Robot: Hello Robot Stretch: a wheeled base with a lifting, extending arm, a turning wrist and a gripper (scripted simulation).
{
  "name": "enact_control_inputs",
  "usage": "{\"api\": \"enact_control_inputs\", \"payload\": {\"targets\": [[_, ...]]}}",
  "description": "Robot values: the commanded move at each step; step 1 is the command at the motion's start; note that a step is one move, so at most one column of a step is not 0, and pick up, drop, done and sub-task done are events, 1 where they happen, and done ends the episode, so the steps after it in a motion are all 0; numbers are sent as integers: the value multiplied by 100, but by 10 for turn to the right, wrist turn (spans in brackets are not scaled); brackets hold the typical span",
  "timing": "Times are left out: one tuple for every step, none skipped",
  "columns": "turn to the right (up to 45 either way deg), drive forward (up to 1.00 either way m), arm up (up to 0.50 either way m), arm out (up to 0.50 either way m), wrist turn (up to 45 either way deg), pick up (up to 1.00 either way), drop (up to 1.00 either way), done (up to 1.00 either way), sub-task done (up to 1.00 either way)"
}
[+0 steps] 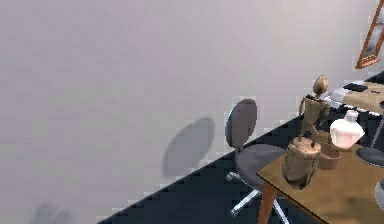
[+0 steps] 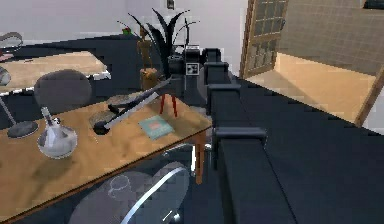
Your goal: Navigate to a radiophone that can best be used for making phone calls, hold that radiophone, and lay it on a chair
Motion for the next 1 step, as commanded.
{"api": "enact_control_inputs", "payload": {"targets": [[0,0,0,0,0,0,0,100,0]]}}
